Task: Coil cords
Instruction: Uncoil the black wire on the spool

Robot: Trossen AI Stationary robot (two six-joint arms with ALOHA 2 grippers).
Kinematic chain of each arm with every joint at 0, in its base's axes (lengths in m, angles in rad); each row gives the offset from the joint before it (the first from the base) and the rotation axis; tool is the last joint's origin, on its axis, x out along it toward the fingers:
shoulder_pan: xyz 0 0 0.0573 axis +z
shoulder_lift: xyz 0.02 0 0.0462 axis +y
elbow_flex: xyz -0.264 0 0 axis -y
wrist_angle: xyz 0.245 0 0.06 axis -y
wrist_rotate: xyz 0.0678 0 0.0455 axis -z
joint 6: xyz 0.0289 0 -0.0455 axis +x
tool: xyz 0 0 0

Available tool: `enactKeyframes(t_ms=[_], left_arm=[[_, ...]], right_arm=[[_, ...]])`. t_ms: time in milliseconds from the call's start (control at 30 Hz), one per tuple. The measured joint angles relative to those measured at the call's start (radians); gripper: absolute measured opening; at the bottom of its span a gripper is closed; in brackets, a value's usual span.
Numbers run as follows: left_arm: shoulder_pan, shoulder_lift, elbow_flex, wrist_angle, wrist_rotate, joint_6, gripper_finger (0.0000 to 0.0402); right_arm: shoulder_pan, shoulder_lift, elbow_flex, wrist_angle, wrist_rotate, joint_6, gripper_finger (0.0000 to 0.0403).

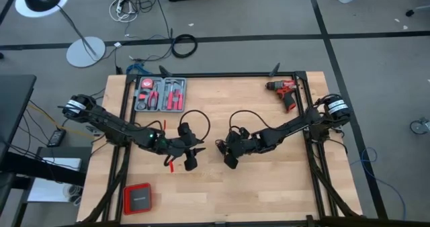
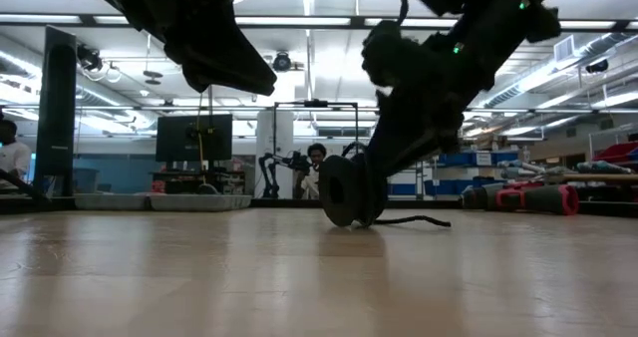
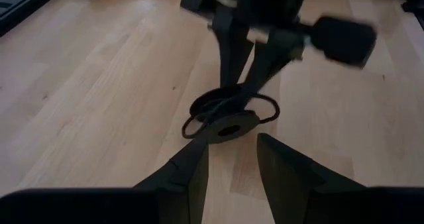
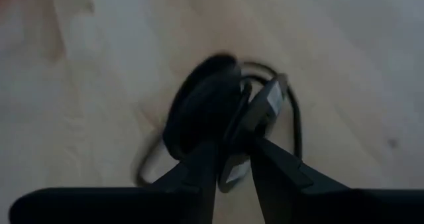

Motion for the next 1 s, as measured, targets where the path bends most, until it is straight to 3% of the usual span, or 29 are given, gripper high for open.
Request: enactKeyframes(t_ms=[267,500,1000], left_arm=[[0.0,0.0,0.0,-0.001,0.0,0.001,0.0131],[0.0,0.0,0.0,-0.004,0.003,0.002,0.0131],[0.0,0.0,0.0,0.011,0.08,0.05,0.0131]], right_arm=[[0.0,0.017,-0.001,-0.006,0.028,0.008,0.0073],[-0.001,0.018,-0.001,-0.027,0.037,-0.028,0.0013],[0.021,-0.017,-0.002,-0.107,0.104,-0.19,0.0013]])
